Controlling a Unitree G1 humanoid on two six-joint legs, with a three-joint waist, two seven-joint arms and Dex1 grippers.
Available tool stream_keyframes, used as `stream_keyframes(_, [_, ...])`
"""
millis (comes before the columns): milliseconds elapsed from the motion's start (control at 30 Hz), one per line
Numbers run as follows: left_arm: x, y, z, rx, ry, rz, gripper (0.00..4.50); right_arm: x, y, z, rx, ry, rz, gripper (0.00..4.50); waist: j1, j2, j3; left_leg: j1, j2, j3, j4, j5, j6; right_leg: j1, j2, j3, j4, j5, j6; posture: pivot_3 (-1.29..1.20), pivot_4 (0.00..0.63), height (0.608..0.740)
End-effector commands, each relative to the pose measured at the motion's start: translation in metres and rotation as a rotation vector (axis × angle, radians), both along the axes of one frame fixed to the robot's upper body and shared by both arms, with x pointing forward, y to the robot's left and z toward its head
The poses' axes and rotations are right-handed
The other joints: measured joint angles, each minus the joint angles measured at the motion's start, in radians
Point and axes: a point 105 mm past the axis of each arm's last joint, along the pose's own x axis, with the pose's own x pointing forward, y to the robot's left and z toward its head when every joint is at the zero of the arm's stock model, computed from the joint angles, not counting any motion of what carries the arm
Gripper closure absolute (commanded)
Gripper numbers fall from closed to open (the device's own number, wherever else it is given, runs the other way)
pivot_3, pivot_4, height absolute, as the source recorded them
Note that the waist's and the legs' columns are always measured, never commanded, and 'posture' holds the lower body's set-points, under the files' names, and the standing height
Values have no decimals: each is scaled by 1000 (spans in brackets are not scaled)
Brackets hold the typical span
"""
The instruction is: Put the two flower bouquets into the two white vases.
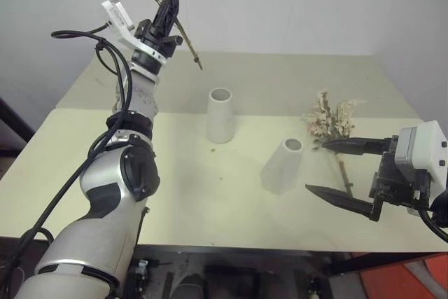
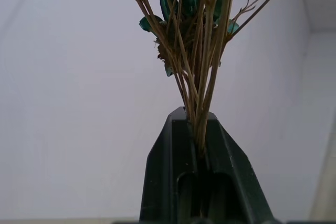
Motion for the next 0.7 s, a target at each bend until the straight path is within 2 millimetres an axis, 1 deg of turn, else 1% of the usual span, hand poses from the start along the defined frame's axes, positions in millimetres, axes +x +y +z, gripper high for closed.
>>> stream_keyframes(33, [-10,-14,11,26,-54,-122,4472,-4,3,7,-1,-41,-10,0,0,0,0,0,0,0,0,0,0,0,0,0,0,0,0,0,150,740])
stream_keyframes(167, [-10,-23,4,55,-32,-184,4472,-3,5,9,-2,-49,-19,0,0,0,0,-1,0,0,0,0,0,0,0,0,0,0,0,0,150,740])
stream_keyframes(233, [-10,-30,-1,111,-27,-178,4472,-3,5,11,-3,-57,-23,0,0,0,0,-1,0,0,0,0,0,0,0,0,0,0,0,0,150,740])
stream_keyframes(400, [-8,-40,-11,187,-13,-174,4472,-3,5,13,-2,-62,-26,0,0,0,0,-1,0,0,0,0,0,0,0,0,0,0,0,0,150,740])
stream_keyframes(567, [-4,-41,-13,193,-2,-118,4472,-4,6,12,-3,-61,-28,0,0,0,0,-1,0,0,0,0,0,0,0,0,0,0,0,0,150,740])
stream_keyframes(700, [-2,-44,-21,241,9,-97,4472,-4,6,12,-4,-62,-29,0,1,0,0,-1,0,0,0,0,0,0,0,0,0,0,0,0,150,740])
